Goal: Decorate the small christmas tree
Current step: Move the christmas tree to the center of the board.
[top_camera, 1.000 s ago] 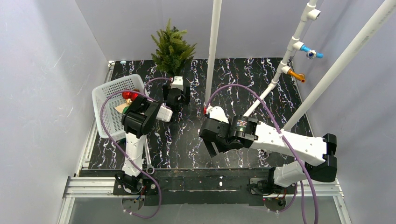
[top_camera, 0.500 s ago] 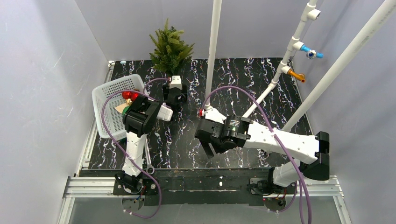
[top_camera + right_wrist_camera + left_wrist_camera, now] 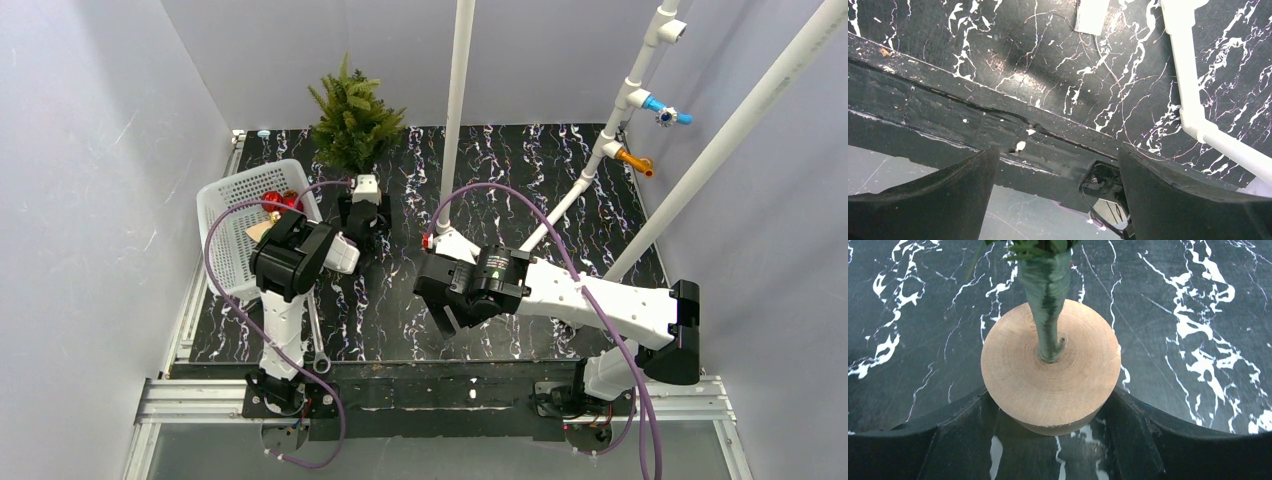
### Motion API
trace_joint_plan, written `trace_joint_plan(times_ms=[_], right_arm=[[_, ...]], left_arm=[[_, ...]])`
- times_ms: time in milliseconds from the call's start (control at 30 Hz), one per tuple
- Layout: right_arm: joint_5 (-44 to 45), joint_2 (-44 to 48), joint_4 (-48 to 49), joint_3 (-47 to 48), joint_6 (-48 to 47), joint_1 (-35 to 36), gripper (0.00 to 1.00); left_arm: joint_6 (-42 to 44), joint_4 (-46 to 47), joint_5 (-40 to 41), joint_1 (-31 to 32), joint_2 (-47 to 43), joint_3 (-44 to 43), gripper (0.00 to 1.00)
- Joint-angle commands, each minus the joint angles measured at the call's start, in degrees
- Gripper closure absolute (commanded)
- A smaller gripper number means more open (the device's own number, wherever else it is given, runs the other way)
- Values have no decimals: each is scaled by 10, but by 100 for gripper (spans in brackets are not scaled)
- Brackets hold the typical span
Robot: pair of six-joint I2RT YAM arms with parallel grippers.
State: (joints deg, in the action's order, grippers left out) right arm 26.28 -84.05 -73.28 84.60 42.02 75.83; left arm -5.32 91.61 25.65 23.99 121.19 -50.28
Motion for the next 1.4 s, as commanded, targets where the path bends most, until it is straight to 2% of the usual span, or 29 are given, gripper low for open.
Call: trace_joint_plan(times_ms=[0,267,400,500,933,1133,1367], right_arm=[[19,21,4,21,3,0,3],[21,36,15,14,7,0,3],[28,53,30,9,2,0,3],[34,62,40,5,-9,0,3],[74,128,54,-37,9,0,3],[90,195,65,-74,28,0,4],[109,235,72,-88,31,0,4]], left_arm=[[-20,-60,-9,14,-29,64,61],[-17,-63,20,75,-87,136,61],[-61,-57,38,109,-120,198,61],[-63,-49,55,139,-151,239,63],[-95,-203,134,263,-314,321,62],[-142,-344,164,333,-415,334,62],[-201,-399,184,380,-447,344,60]])
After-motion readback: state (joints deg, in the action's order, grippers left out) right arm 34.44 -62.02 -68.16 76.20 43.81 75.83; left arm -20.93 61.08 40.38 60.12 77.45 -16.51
